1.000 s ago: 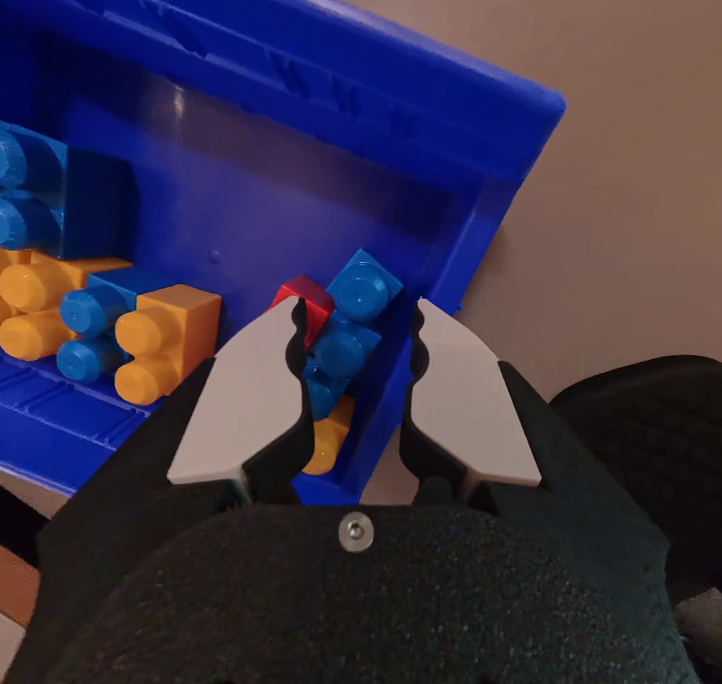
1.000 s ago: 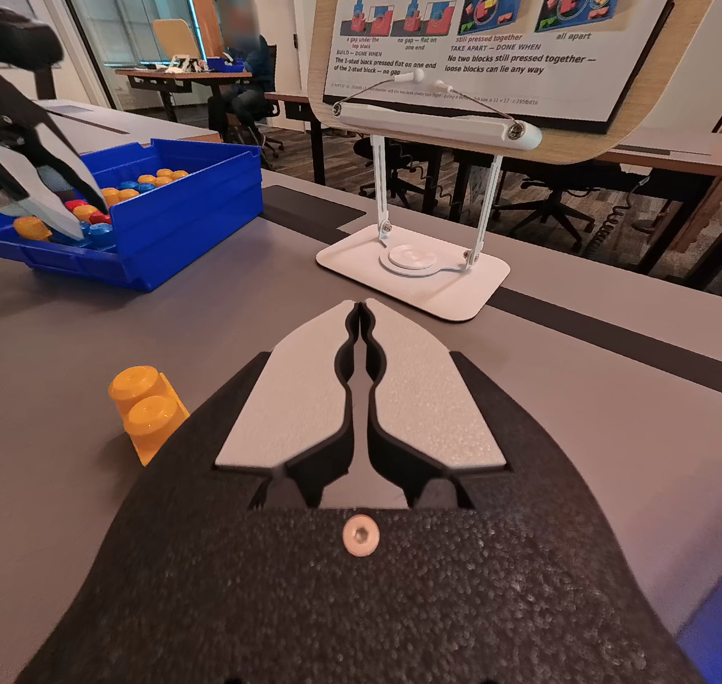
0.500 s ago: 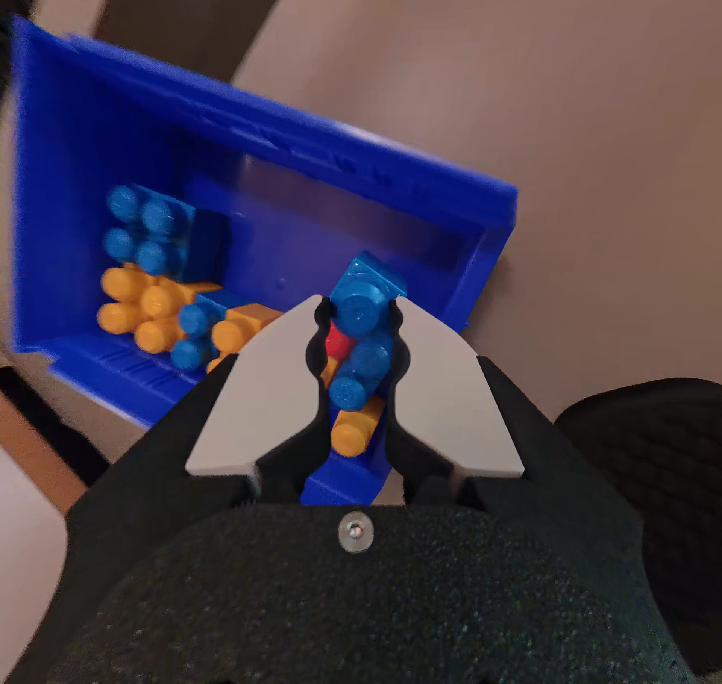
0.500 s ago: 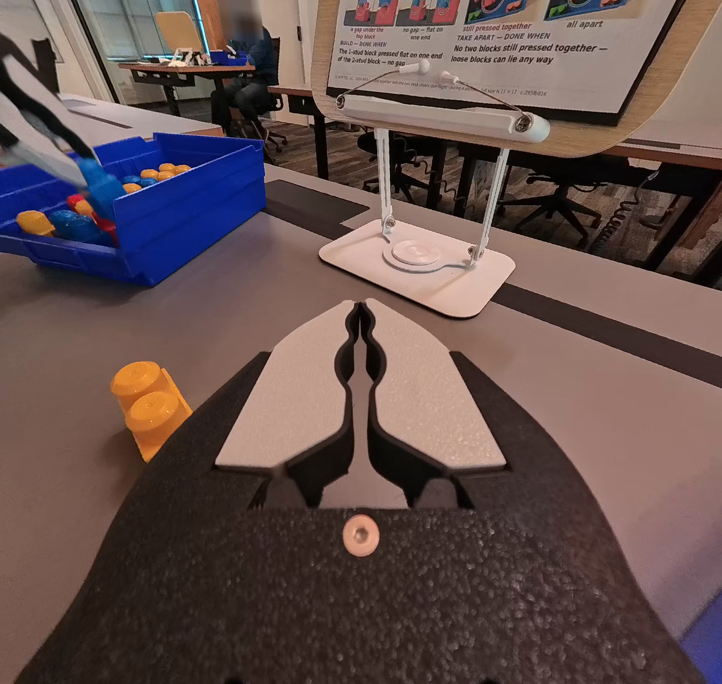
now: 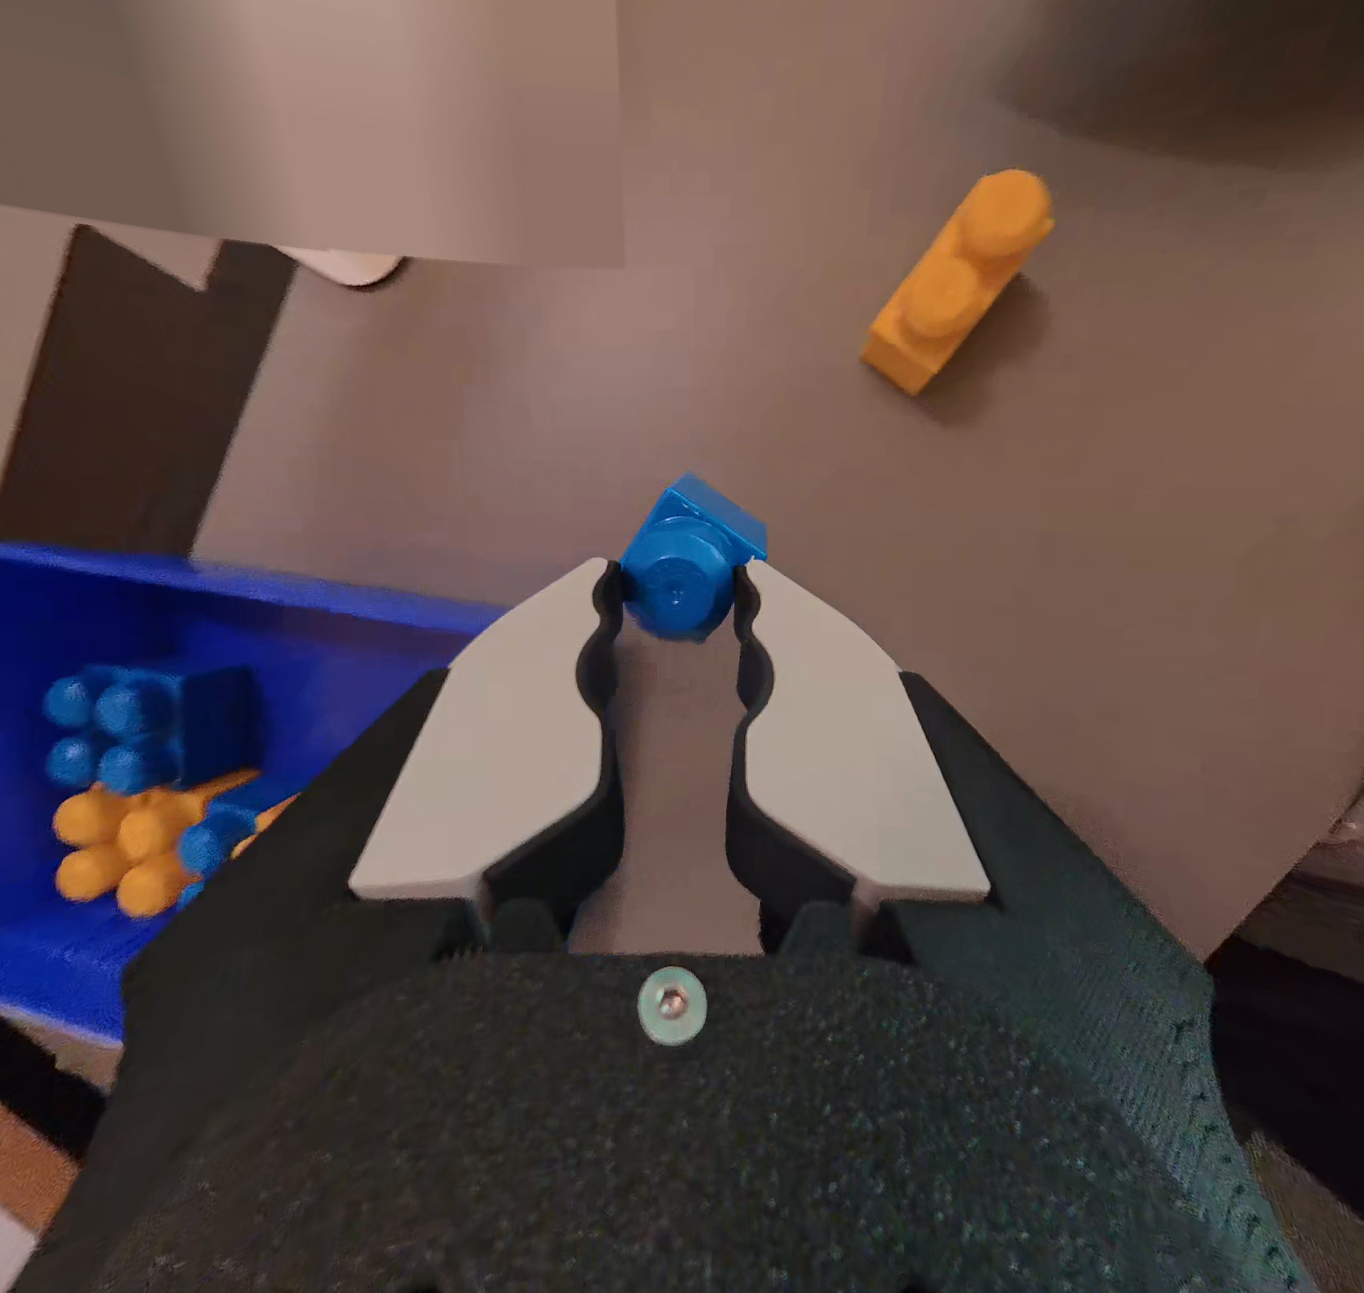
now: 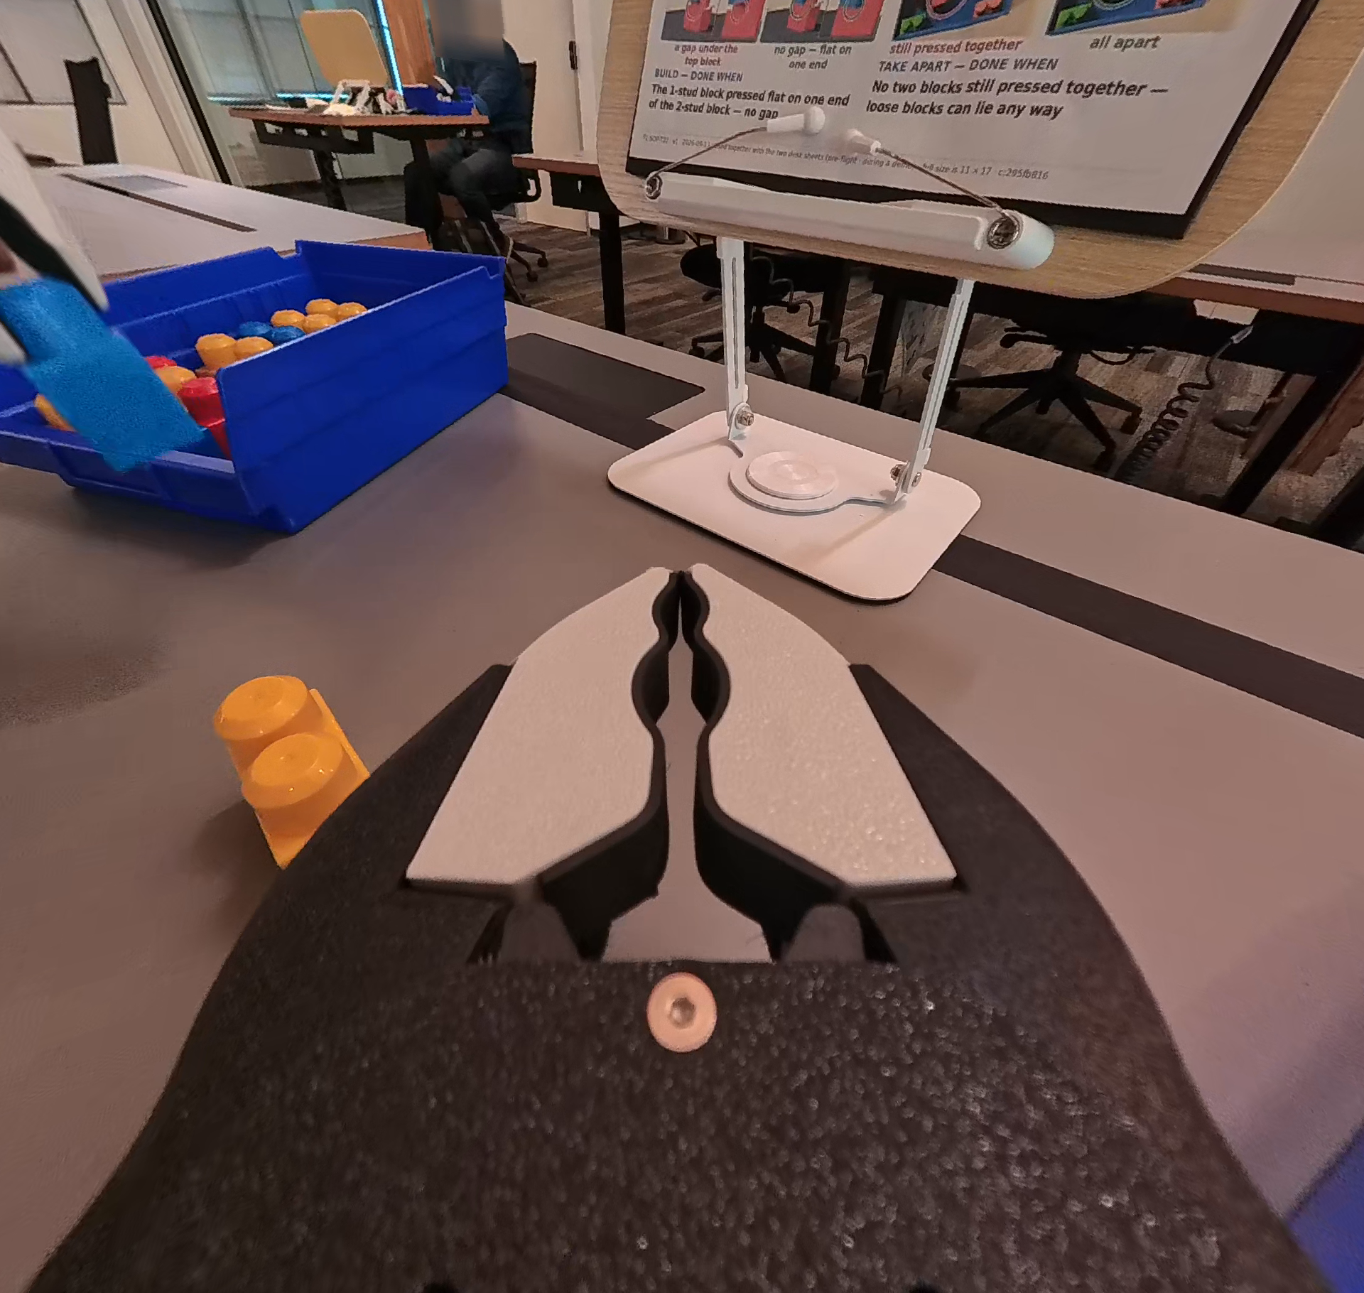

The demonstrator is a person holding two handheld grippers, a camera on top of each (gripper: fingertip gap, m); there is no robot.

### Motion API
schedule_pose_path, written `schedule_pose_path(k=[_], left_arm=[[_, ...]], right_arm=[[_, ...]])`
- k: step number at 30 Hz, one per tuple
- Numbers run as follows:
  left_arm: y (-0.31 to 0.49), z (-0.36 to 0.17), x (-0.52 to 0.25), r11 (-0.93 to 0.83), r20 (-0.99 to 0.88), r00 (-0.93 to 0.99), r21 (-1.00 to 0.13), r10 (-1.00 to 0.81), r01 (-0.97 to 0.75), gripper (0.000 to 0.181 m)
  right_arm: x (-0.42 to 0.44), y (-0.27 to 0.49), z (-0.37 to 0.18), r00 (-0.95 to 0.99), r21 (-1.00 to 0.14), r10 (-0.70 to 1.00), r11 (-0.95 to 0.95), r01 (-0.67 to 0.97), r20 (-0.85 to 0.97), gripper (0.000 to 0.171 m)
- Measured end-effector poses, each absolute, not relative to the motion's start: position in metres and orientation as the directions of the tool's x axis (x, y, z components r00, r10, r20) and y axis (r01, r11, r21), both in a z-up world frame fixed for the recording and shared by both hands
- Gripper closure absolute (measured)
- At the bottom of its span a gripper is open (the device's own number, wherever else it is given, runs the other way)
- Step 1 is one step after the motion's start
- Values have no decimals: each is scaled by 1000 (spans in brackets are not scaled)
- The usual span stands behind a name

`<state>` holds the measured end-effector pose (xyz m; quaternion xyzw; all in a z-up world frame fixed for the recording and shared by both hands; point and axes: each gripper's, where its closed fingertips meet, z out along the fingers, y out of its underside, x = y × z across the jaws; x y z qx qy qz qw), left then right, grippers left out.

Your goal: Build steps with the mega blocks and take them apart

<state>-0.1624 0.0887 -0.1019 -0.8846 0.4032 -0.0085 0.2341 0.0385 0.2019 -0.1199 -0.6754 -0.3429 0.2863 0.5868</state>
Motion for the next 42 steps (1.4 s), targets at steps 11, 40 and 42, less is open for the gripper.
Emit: schedule_pose_path(k=[11, 40, 42], left_arm=[[97, -177, -110, -609, -55, 675, -382, -736, -695, 152], [101, -142, -73, -372, 32, 663, -848, -748, -378, 139], [105, -140, -79, -357, 44, 676, -873, -735, -332, 139]], right_arm=[[36, 199, -119, 582, -989, 813, -57, 138, 35, 171], [-16, 101, -184, 8, -853, 991, 109, 510, 131, 132], [-17, 96, -190, -12, -842, 993, 109, 529, 121, 128]])
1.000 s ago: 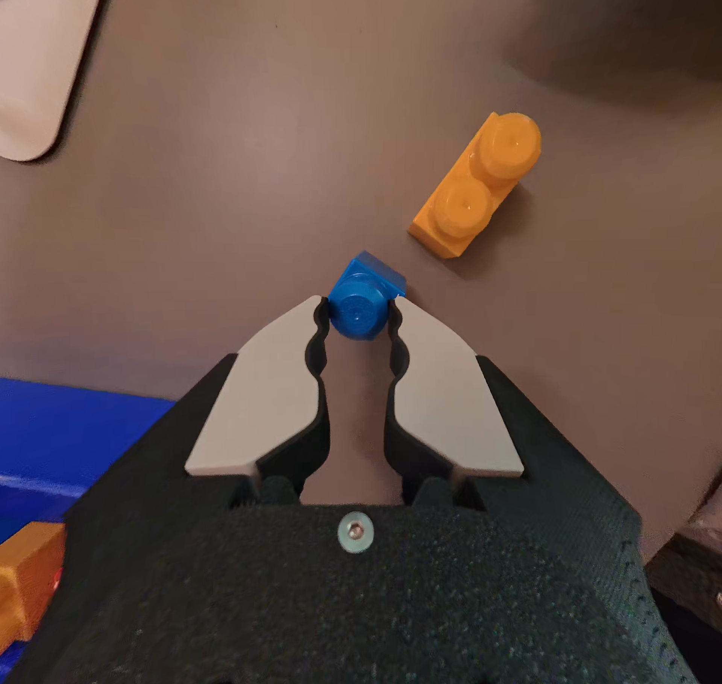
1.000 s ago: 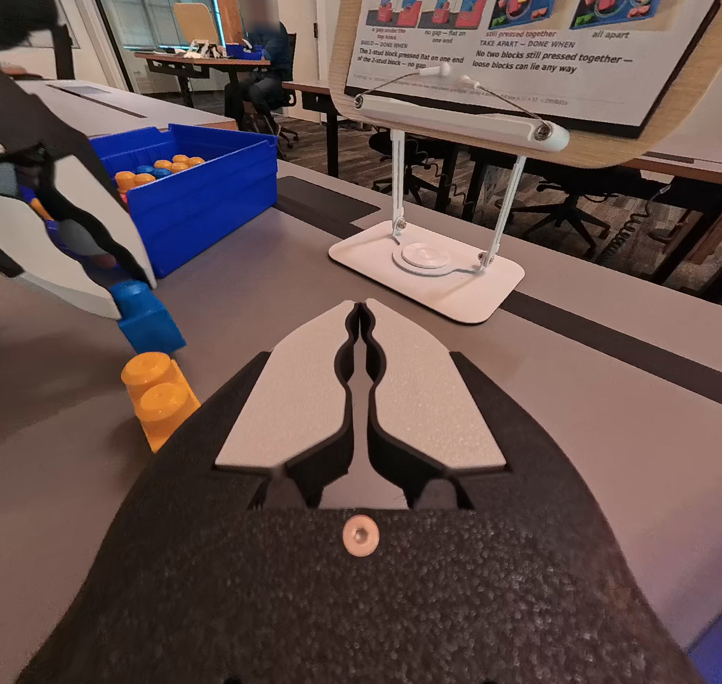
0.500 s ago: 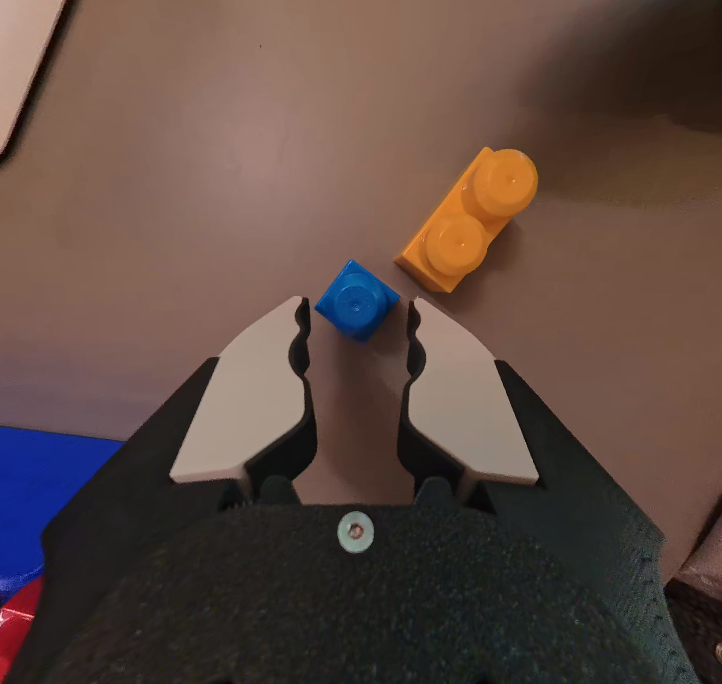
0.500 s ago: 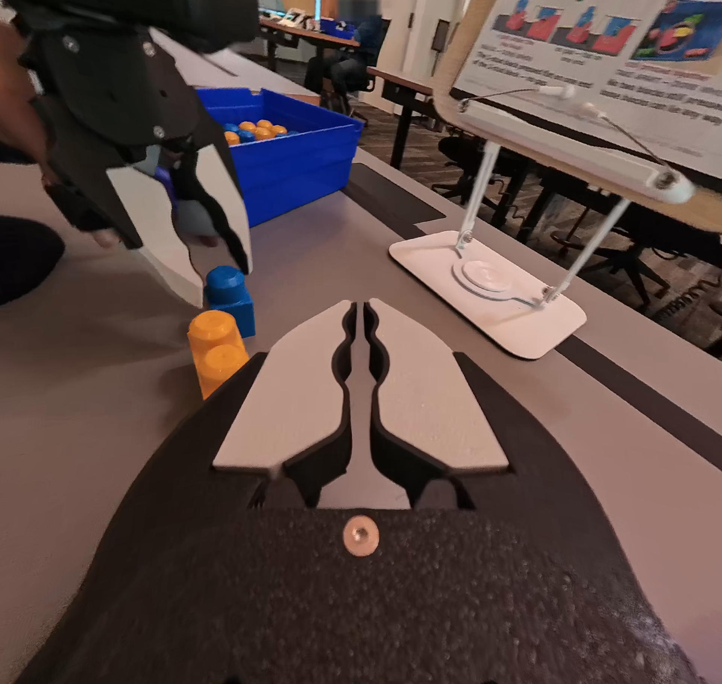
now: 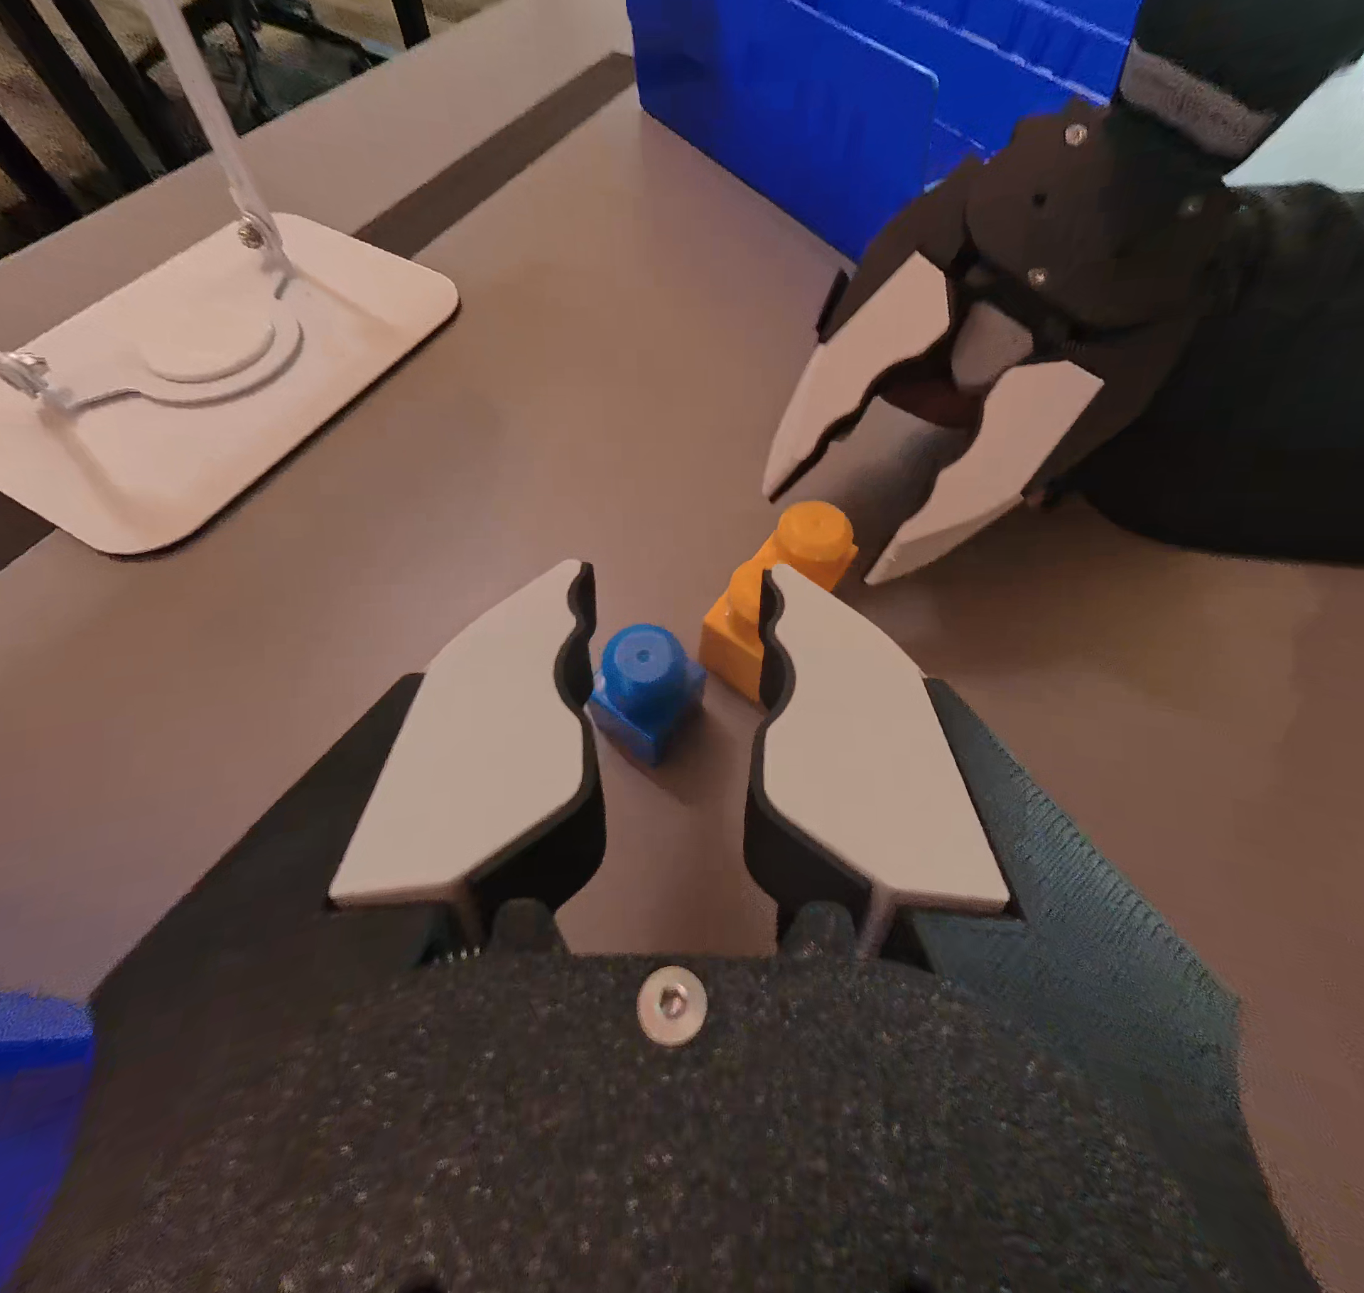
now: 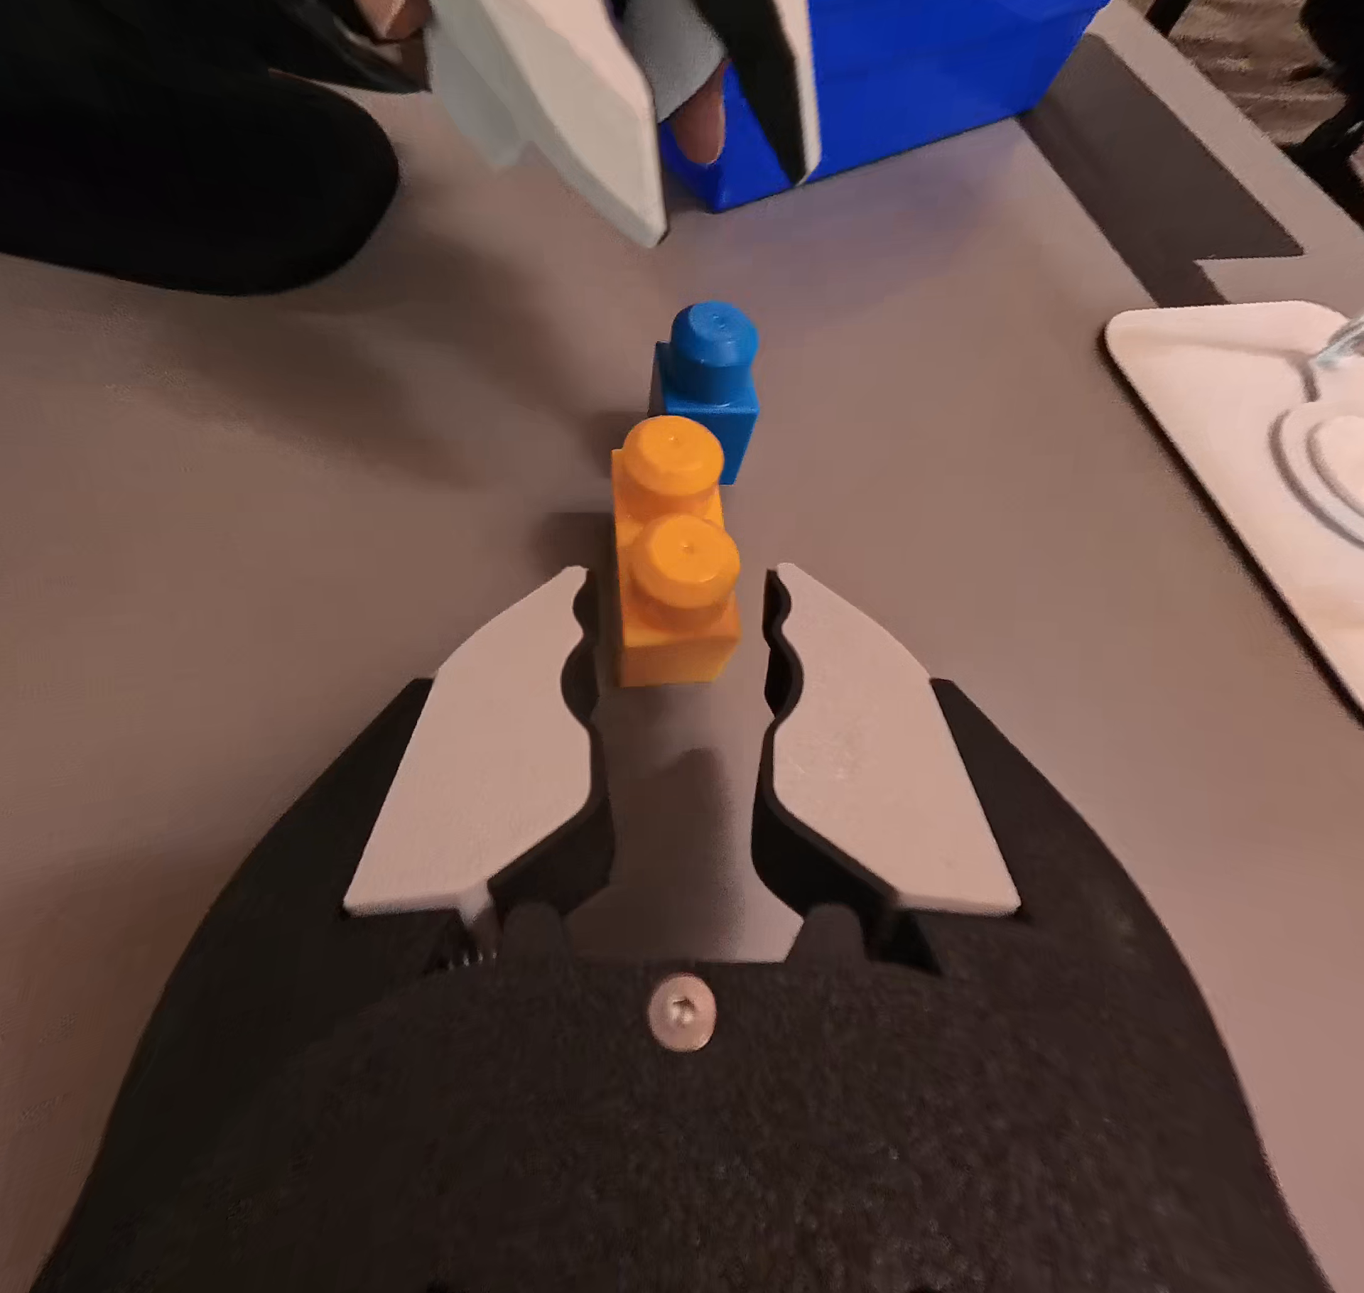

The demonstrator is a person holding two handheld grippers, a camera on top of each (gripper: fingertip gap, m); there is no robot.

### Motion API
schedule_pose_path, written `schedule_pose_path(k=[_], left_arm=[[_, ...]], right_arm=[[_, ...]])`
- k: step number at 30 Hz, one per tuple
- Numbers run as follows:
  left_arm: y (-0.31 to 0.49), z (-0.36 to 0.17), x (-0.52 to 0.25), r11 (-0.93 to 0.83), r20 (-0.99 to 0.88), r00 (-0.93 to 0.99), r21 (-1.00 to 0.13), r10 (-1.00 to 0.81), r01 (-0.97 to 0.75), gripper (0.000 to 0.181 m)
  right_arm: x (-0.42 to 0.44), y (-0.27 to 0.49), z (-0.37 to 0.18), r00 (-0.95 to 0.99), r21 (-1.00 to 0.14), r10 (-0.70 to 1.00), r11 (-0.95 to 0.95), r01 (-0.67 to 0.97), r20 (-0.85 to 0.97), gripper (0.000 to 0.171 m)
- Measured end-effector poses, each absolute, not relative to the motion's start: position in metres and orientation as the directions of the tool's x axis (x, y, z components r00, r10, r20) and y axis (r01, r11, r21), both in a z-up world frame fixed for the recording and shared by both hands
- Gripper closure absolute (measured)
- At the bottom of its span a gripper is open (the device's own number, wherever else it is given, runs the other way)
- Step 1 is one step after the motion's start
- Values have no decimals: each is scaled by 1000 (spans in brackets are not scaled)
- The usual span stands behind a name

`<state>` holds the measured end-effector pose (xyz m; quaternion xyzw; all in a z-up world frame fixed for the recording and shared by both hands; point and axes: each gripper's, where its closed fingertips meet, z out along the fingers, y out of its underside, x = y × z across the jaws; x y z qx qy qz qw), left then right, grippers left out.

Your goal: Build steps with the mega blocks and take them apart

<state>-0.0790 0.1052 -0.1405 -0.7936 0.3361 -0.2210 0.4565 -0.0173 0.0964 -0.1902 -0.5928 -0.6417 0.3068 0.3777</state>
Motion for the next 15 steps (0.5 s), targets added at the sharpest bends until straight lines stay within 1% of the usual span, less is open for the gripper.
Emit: schedule_pose_path(k=[6, 7, 8, 12, 15], left_arm=[[112, -141, -92, -341, 78, 693, -906, -716, -251, 140], [113, -144, -93, -347, 85, 694, -905, -715, -246, 140], [113, -146, -94, -351, 90, 694, -904, -715, -244, 140], [112, -149, -96, -333, 65, 686, -904, -724, -267, 138], [105, -147, -92, -292, 39, 645, -911, -763, -291, 138]], right_arm=[[-22, 96, -203, -2, -812, 993, 97, 575, 118, 127], [-23, 97, -208, 10, -800, 992, 94, 593, 124, 128], [-23, 99, -211, 16, -787, 991, 98, 609, 136, 134], [-23, 84, -210, -74, -786, 989, 144, 601, 125, 136], [-23, 77, -202, -113, -815, 988, 148, 560, 102, 136]])
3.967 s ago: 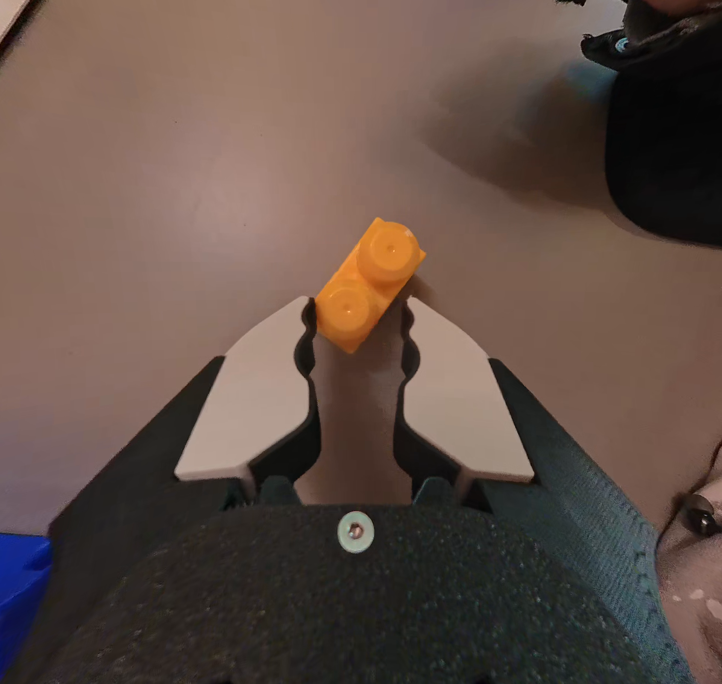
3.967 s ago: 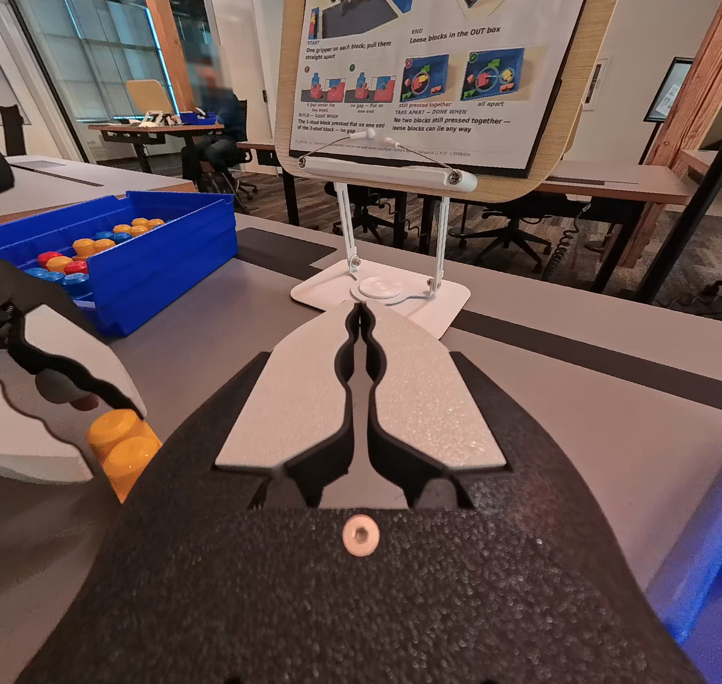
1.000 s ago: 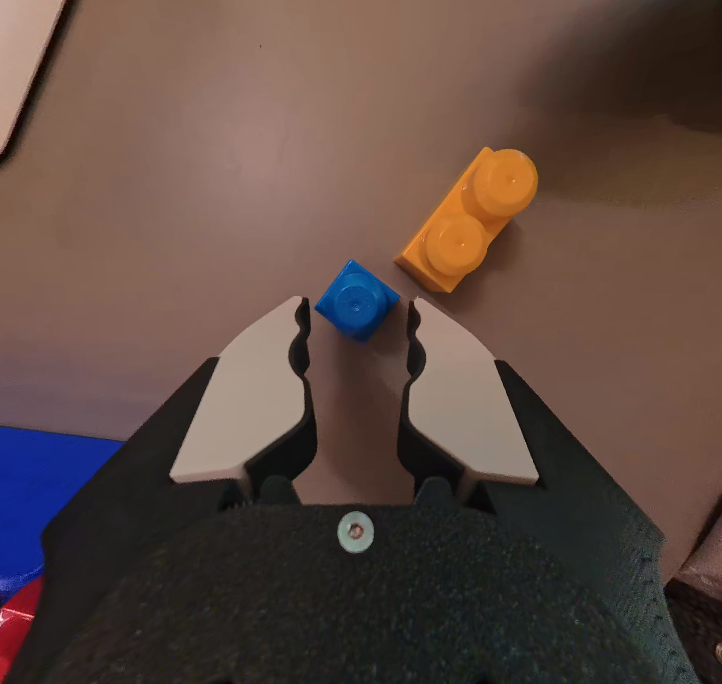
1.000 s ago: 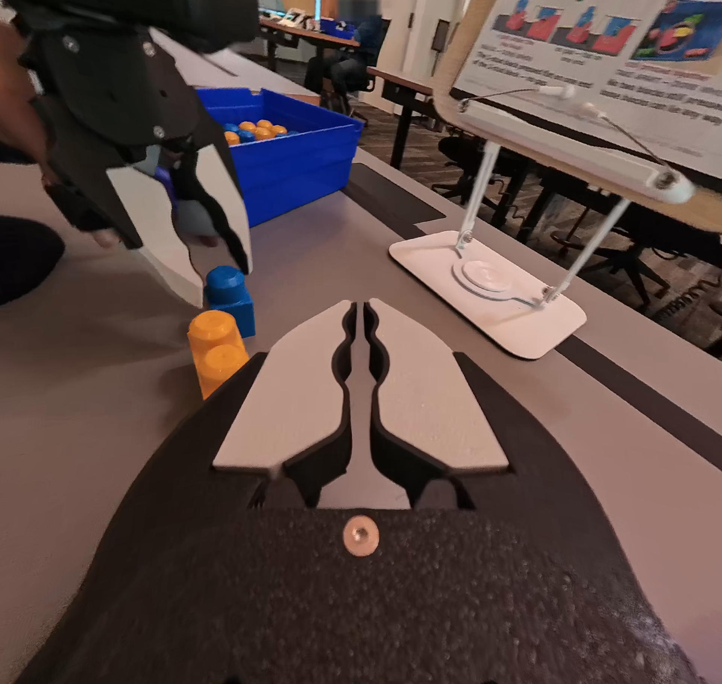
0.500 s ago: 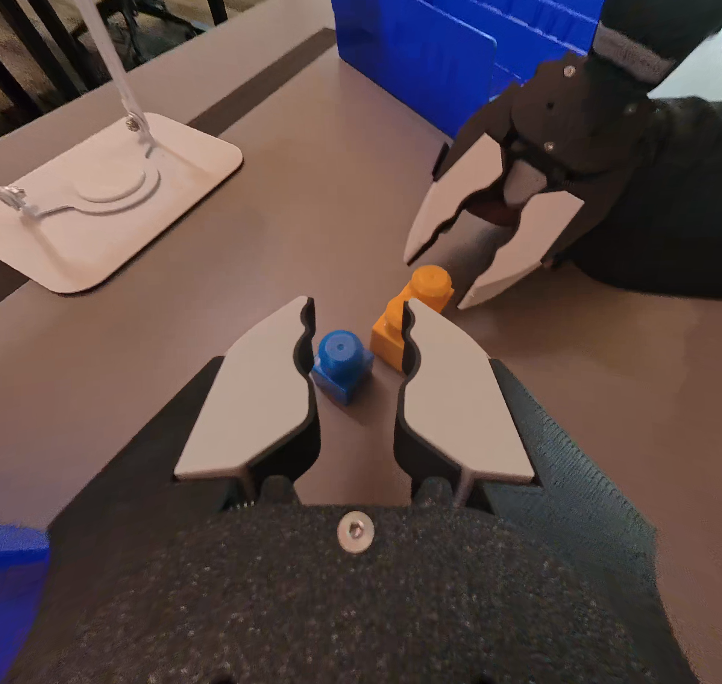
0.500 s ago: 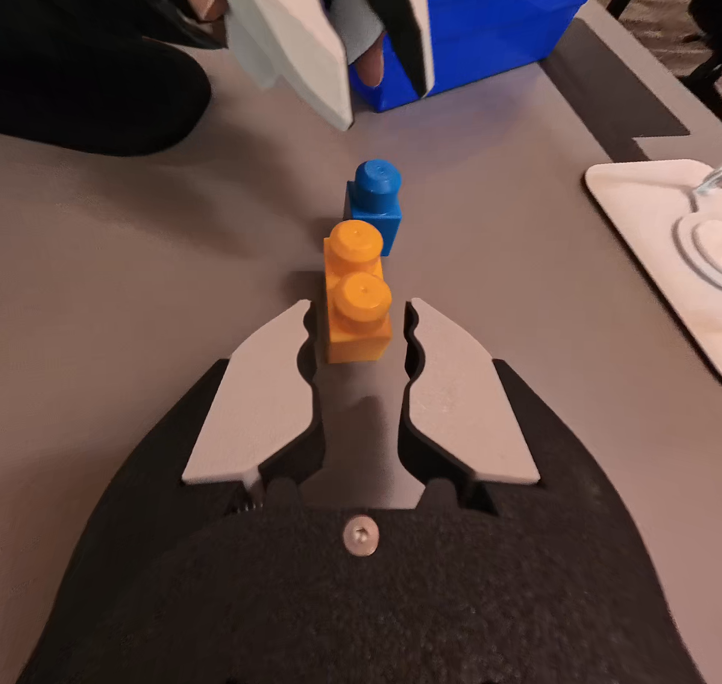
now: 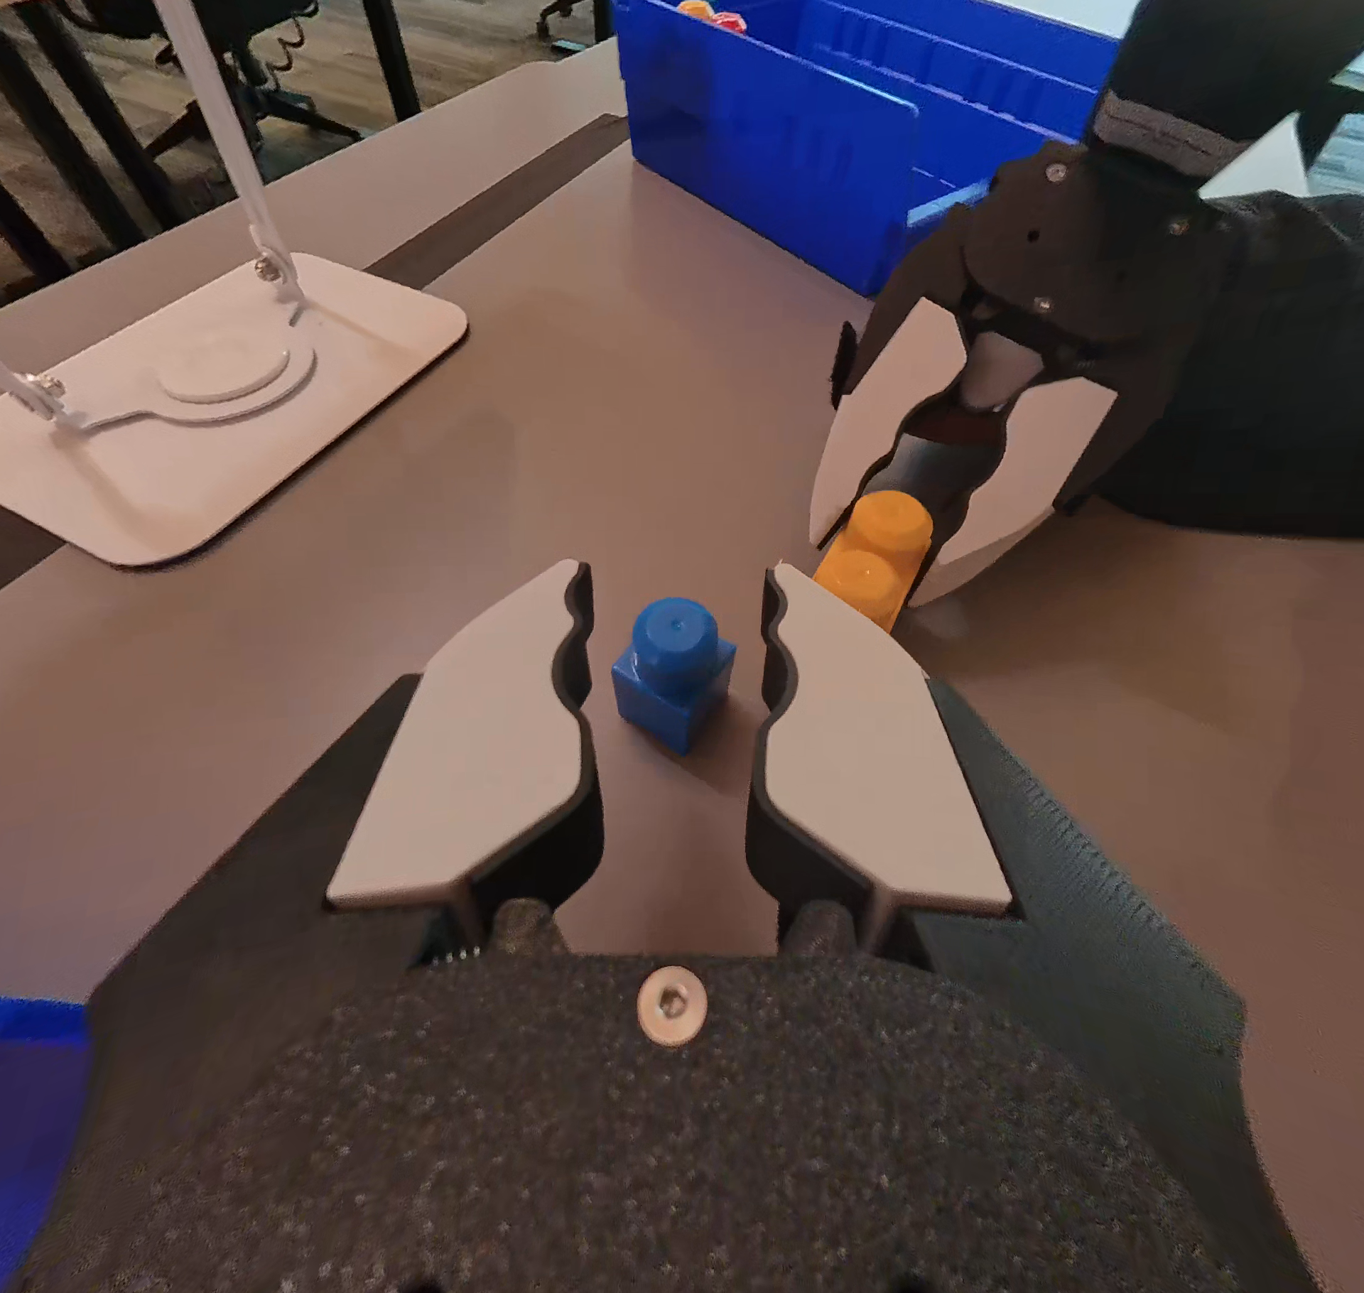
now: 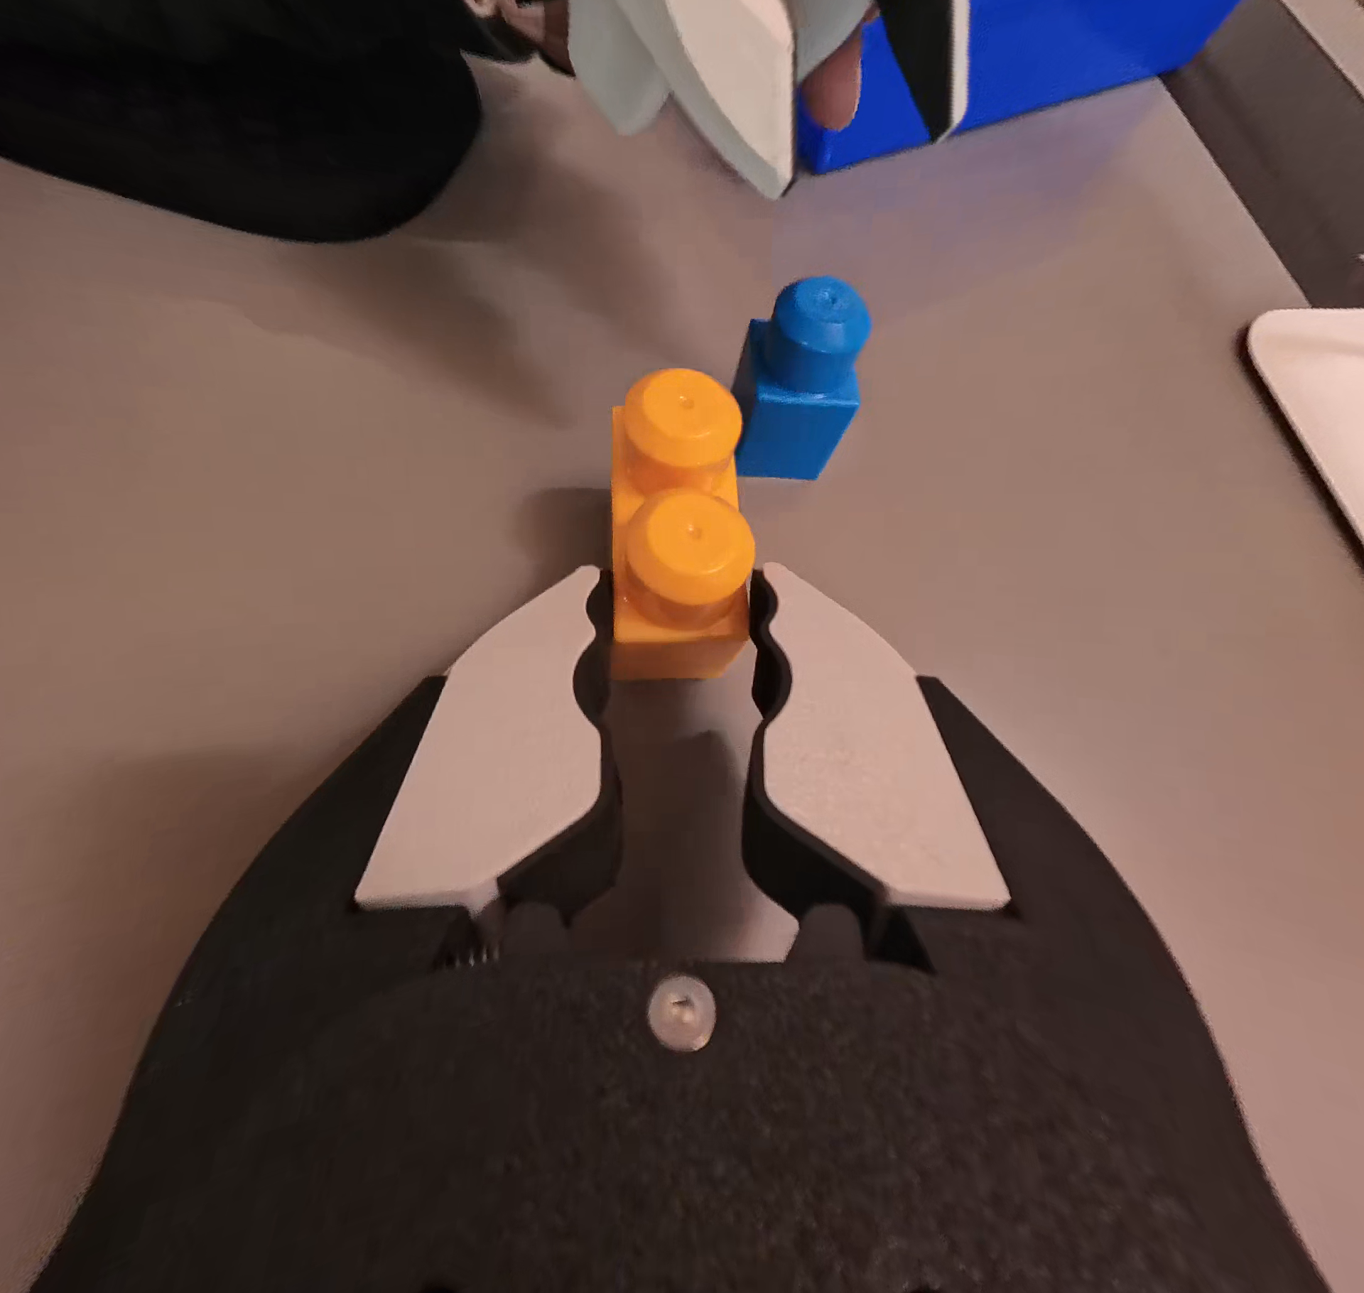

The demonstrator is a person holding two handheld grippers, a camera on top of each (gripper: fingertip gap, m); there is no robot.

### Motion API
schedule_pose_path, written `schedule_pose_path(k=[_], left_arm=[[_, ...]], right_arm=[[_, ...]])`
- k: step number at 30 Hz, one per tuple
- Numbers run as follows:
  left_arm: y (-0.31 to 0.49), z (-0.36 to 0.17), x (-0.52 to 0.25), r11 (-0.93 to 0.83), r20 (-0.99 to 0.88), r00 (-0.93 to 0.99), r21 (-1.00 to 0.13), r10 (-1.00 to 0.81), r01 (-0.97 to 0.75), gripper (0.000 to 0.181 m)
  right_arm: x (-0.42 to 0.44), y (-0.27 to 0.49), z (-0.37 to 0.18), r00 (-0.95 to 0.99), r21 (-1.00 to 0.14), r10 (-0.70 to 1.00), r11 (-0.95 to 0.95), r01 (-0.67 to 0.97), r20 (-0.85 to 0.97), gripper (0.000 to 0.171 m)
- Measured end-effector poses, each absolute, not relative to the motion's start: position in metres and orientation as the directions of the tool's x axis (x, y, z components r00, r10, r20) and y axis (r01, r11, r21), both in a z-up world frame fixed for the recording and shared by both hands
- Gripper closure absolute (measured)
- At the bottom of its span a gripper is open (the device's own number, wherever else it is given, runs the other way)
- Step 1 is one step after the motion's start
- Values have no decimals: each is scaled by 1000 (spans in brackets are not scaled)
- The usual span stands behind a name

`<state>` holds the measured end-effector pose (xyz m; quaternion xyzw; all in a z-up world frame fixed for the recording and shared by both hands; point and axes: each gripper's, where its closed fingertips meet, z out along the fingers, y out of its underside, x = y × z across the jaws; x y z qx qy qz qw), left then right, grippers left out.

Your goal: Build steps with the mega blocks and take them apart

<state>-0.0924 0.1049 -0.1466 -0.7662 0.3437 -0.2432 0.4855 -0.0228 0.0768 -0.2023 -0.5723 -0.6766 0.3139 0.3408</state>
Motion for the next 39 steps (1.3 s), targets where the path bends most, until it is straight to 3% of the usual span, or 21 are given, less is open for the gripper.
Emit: schedule_pose_path(k=[7, 13, 19, 20, 22, 25, 32, 39], left_arm=[[97, -139, -89, -286, 111, 591, -935, -799, -211, 138], [74, -124, -67, -253, 163, 448, -956, -879, -150, 134], [53, -144, -36, -197, 72, 373, -930, -925, -310, 120], [52, -148, -33, -196, 62, 373, -922, -926, -335, 122], [54, -159, -32, -191, 17, 398, -896, -917, -402, 144], [55, -158, -32, -184, 4, 403, -894, -915, -408, 145], [59, -101, -33, -129, 87, 426, -989, -900, -72, 145], [56, -47, -44, -117, 242, 358, -934, -902, 336, 146]], right_arm=[[-20, 72, -163, -140, -923, 990, 71, 377, 19, 136], [-16, 67, -149, -174, -946, 985, 41, 323, -17, 136], [-17, 63, -157, -191, -926, 981, 84, 368, 13, 136], [-17, 61, -158, -196, -923, 980, 91, 375, 17, 136], [-18, 60, -159, -202, -920, 979, 101, 378, 24, 136], [-17, 60, -155, -199, -926, 979, 111, 360, 40, 136], [-15, 66, -94, -160, -998, 986, -44, 42, -50, 134], [-23, 59, -54, -170, -945, 960, -255, -205, -222, 117]])
